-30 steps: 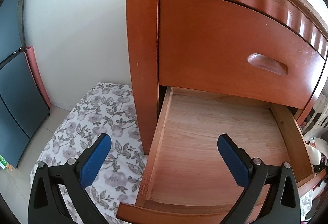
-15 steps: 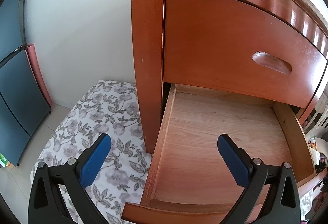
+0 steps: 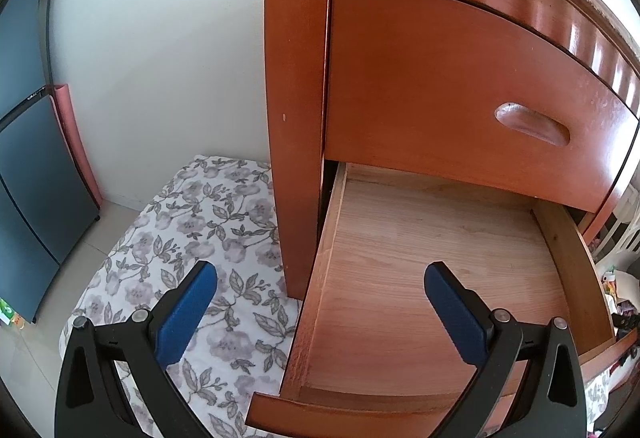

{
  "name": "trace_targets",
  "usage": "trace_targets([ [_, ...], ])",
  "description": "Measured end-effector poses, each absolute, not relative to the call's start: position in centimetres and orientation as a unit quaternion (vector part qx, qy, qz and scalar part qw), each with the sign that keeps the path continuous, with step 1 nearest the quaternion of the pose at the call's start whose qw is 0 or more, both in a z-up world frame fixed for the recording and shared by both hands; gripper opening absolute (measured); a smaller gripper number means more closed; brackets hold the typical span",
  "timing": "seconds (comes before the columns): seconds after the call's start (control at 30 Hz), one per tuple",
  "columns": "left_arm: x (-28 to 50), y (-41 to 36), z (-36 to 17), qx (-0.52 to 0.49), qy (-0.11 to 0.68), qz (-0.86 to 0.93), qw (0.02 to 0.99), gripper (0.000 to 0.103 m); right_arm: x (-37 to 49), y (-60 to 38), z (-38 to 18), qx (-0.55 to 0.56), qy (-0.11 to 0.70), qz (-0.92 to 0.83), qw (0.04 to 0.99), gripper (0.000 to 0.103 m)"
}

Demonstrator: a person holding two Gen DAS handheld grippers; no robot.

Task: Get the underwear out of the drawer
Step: 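Lower the white shirt onto the pile and open the right gripper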

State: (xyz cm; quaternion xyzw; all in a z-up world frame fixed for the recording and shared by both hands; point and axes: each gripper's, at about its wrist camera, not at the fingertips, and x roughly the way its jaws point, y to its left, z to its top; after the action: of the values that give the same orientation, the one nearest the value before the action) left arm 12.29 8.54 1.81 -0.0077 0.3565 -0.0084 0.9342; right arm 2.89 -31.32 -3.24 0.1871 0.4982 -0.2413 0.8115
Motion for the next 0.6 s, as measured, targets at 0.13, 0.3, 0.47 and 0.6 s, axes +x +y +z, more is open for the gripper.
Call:
trace_targets([
  [0.13,12.3,8.6,1.6,-0.007,0.362,-0.010,0.932,0.103,2.4,-31.6,-1.6,0.182,0.480,-0.254,0.820,0.096],
  [0.3,12.3,8.4,1.4,0.000,0.365,-0.010,0.931,0.103,2.0,-31.8,0.0,0.178,0.462,-0.274,0.825,0.101],
  [0.47,12.2,8.2,1.4,0.008,0.363,-0.013,0.932,0.103,1.8,-31.1,1.6,0.170,0.438,-0.279,0.838,0.103],
  [0.6,12.0,8.0,1.5,0.014,0.357,-0.012,0.934,0.103,1.8,-30.0,2.8,0.154,0.425,-0.274,0.849,0.103],
])
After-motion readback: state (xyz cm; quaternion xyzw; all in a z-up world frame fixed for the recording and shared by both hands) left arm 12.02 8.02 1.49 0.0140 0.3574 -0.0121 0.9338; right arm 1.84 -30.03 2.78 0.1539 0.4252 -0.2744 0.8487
